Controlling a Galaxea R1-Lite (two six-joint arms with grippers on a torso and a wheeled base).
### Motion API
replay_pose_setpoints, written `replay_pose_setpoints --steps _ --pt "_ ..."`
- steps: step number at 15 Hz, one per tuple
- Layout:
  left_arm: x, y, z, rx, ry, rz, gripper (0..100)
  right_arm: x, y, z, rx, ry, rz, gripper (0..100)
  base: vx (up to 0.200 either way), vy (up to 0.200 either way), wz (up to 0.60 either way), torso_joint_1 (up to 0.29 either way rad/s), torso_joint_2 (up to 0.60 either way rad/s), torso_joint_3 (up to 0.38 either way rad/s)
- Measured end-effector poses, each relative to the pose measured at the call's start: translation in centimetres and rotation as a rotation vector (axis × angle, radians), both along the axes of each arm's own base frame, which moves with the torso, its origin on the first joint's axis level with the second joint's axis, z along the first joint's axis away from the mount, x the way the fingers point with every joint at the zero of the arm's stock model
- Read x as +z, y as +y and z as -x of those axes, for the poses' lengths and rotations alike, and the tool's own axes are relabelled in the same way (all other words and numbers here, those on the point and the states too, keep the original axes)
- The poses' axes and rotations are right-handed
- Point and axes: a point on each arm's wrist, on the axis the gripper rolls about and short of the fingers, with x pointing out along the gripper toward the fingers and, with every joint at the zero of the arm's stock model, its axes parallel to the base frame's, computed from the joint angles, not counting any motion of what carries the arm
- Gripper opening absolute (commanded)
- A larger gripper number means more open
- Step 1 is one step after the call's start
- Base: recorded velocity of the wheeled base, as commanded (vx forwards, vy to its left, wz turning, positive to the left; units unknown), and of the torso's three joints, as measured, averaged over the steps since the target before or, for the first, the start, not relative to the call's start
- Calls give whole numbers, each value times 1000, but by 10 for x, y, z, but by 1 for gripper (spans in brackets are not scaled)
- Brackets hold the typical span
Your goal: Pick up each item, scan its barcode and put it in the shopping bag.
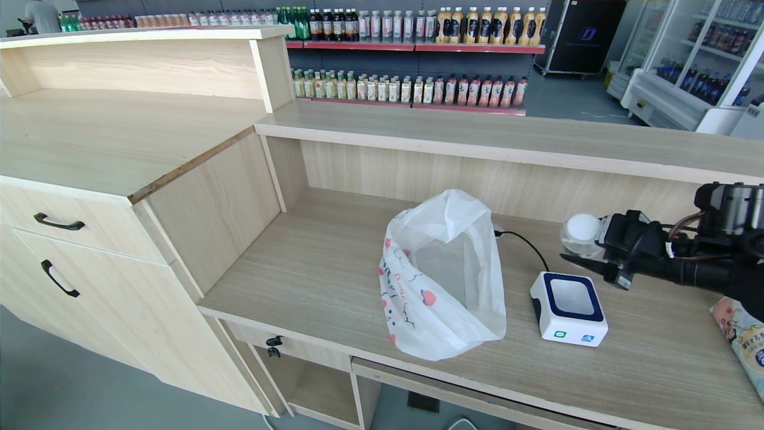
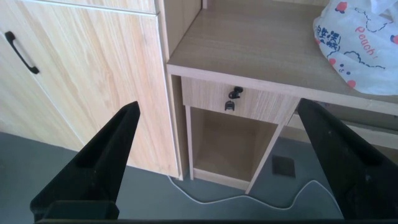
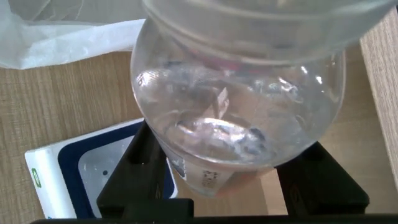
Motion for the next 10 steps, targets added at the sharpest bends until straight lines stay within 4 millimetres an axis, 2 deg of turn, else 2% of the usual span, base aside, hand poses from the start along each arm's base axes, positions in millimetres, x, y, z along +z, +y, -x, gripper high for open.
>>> replay_pose_setpoints --steps 3,5,7,10 --pt "0 0 0 1 0 0 100 19 17 5 -320 91 -293 0 0 0 0 0 0 0" --pt "0 0 0 0 0 0 100 32 32 10 -481 74 -456 0 0 0 0 0 0 0" --pt "0 0 0 0 0 0 100 32 36 18 -592 68 -481 0 0 0 0 0 0 0" --pt "0 0 0 0 0 0 100 32 38 30 -607 76 -486 0 0 0 0 0 0 0"
